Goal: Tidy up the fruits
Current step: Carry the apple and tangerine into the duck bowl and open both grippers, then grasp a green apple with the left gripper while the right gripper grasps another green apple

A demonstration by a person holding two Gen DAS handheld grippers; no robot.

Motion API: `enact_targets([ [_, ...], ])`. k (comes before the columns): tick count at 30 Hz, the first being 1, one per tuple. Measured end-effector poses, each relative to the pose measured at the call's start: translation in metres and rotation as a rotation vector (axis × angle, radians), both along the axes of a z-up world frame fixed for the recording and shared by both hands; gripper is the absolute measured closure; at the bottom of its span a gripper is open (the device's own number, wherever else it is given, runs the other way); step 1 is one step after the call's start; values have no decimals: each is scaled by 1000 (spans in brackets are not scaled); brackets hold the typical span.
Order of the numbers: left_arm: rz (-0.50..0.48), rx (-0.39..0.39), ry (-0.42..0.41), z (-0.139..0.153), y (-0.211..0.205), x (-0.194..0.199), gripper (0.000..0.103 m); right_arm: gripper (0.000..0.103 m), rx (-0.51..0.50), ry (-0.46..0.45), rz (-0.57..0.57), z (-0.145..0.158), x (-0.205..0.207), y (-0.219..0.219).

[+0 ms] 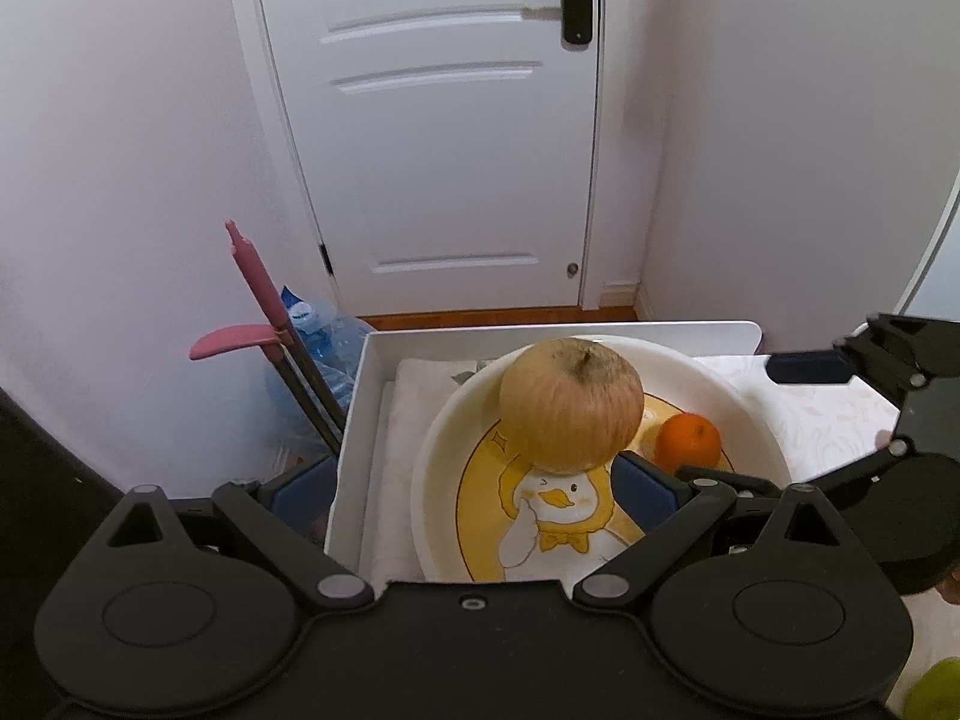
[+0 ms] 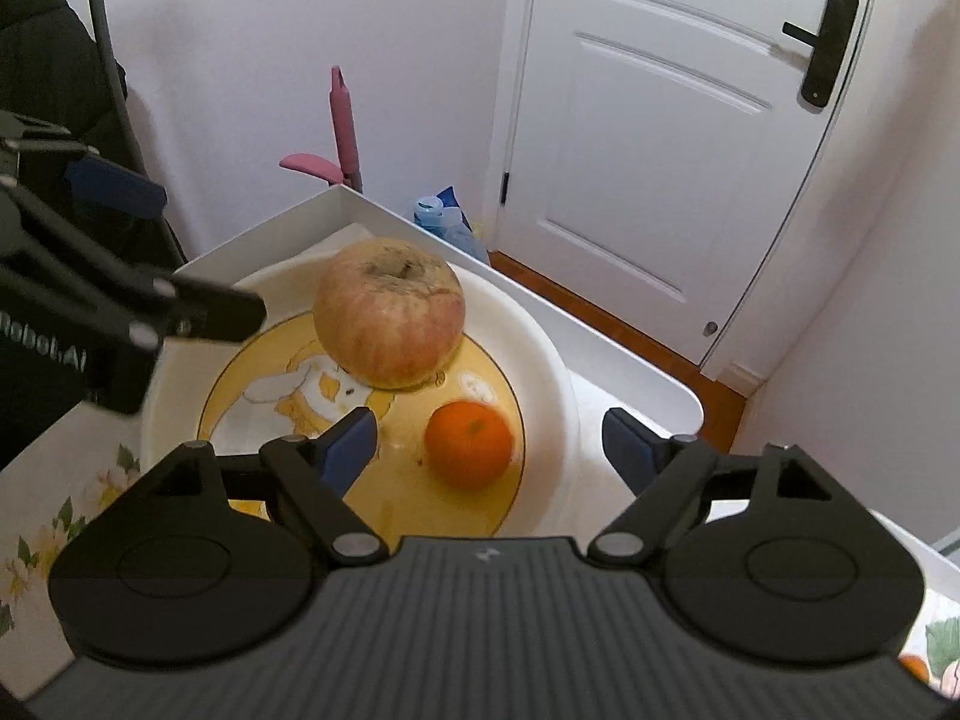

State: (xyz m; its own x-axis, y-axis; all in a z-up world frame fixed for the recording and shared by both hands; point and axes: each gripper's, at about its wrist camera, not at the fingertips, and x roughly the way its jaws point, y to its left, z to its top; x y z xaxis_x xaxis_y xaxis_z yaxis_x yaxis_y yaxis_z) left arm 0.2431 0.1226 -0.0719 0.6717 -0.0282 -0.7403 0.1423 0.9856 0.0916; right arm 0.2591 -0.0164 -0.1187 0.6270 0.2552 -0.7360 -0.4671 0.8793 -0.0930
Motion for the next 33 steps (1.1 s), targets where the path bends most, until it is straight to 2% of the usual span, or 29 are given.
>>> enact_targets([
  [5, -10, 11, -13, 6, -3, -8, 3, 6, 22, 9, -49, 8, -12, -8],
  [14, -26, -12, -59, 33, -13, -38, 3, 6, 77, 6, -158, 44, -56, -29],
  [21, -59, -33, -98, 55, -39, -77, 3, 6, 94, -10, -275, 73, -105, -71],
  [25, -59, -45, -114, 63, -57, -102, 1, 1, 86, -23, -342, 85, -133, -103],
  [33, -56, -48, -92, 59, -108, -149, 1, 0, 71, -45, -423, 92, -180, -172],
])
